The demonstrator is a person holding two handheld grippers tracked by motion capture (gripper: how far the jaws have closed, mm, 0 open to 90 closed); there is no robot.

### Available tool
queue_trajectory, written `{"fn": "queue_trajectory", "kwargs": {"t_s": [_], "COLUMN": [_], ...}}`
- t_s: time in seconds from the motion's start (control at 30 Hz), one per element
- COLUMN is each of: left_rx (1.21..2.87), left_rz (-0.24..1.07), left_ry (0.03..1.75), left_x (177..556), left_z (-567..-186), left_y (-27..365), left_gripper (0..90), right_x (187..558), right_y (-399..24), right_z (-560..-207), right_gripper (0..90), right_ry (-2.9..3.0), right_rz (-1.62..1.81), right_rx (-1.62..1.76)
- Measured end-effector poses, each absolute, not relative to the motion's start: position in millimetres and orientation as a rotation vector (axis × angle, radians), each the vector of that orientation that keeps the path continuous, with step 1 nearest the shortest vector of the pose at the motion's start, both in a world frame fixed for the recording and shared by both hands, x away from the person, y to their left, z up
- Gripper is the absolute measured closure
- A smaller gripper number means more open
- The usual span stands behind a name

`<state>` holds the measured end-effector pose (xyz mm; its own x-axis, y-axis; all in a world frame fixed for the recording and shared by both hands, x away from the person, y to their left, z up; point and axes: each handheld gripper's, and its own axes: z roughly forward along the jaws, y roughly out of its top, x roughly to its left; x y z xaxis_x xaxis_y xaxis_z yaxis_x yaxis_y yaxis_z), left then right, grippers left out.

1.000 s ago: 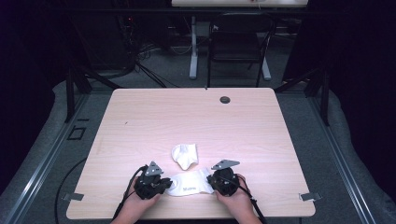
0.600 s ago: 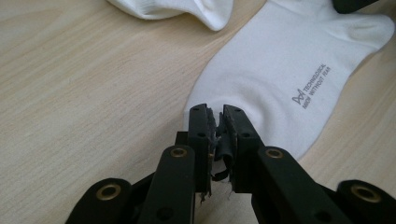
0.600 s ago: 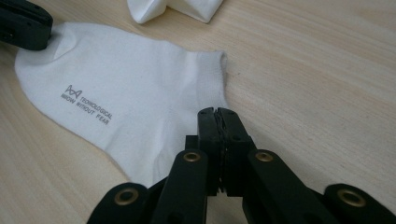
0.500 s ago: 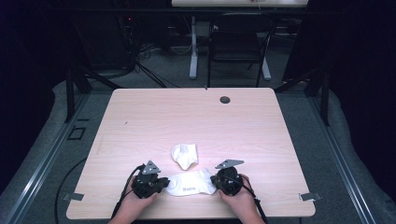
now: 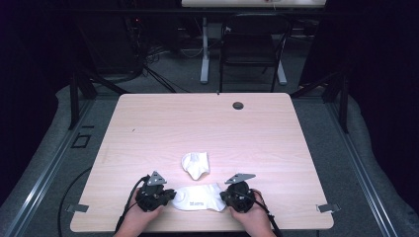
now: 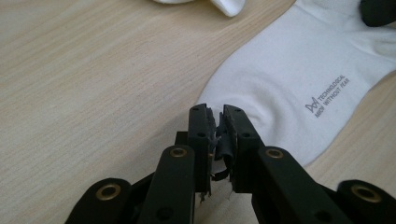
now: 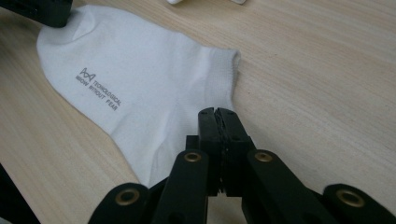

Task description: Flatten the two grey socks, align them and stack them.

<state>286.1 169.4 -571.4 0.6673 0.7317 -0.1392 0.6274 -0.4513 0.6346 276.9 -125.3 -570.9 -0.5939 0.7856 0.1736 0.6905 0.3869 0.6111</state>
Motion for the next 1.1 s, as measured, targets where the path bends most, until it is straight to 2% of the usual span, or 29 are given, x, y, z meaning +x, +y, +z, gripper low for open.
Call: {"fn": "queue_trajectory", "kwargs": {"t_s": [0.57,1.1], "left_rx": [2.183,2.08], "left_rz": [0.19,0.249], "left_ry": [1.054,1.089], "left_x": [286,299], "left_z": [-570,-563], "left_y": [169,176], "left_gripper": [77.4,64.9], "right_x": [274,288], "right_y": [-123,-120], "right_z": [-569,-554], "right_gripper": [87.9,67.9], "right_ry": [2.511,2.432], "right_rz": [0.977,1.119], "right_rx": [1.326,1.274]}}
